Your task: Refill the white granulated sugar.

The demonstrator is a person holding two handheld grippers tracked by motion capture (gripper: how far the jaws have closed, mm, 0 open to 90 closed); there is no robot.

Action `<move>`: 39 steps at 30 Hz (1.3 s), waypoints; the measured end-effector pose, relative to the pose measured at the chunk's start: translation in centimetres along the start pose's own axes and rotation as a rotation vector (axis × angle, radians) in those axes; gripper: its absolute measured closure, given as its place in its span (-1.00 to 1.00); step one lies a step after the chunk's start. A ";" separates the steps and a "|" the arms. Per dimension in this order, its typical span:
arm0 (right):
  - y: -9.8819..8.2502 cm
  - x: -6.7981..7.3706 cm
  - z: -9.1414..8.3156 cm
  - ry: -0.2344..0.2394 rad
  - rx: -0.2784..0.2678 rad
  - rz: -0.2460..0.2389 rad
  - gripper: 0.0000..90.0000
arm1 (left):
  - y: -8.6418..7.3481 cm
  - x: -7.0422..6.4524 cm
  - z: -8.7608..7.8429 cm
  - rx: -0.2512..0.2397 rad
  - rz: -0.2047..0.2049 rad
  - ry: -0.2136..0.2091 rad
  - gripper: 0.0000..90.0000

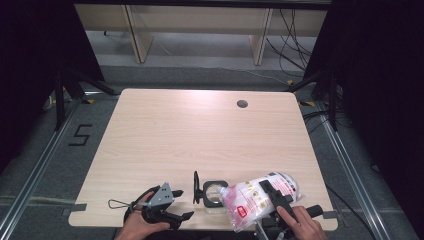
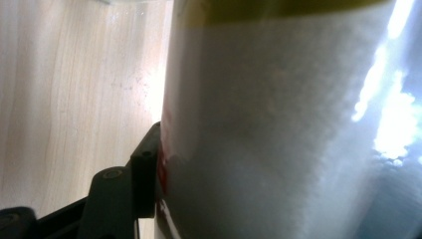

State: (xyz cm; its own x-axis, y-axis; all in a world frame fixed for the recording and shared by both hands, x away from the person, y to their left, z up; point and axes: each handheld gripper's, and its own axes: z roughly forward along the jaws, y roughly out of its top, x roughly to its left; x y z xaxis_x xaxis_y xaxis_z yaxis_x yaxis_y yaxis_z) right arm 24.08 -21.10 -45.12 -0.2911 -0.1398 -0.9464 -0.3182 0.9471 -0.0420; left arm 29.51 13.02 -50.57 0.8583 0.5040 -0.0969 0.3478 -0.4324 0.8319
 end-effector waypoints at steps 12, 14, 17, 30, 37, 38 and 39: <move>0.4 0.4 0.0 -0.008 0.041 -0.091 -0.10 | 0.0 0.0 0.0 0.003 0.002 0.001 -0.49; 0.5 0.3 0.0 -0.013 0.031 -0.108 -0.10 | 0.0 0.0 0.0 0.005 0.002 0.004 -0.49; 0.6 0.1 -0.1 -0.017 0.033 -0.140 -0.10 | 0.0 0.0 0.0 0.001 0.002 0.000 -0.49; 0.8 0.2 -0.1 -0.035 0.033 -0.198 -0.09 | 0.0 0.0 0.0 0.006 0.009 0.003 -0.49; 0.9 0.3 -0.3 -0.032 0.049 -0.192 -0.09 | 0.0 0.0 0.0 0.007 0.001 0.003 -0.49; 0.9 0.3 -0.3 -0.031 0.054 -0.202 -0.08 | 0.0 0.0 0.0 0.007 -0.001 0.004 -0.49; 1.0 0.3 -0.3 -0.031 0.053 -0.214 -0.08 | 0.0 0.0 0.0 0.007 0.000 0.003 -0.49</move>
State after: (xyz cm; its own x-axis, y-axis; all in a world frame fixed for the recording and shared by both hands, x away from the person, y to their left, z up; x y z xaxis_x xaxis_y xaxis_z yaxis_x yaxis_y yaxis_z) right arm 23.41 -20.29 -45.33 -0.1938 -0.3306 -0.9237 -0.3214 0.9110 -0.2585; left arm 29.48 12.97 -50.60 0.8570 0.5064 -0.0952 0.3504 -0.4374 0.8282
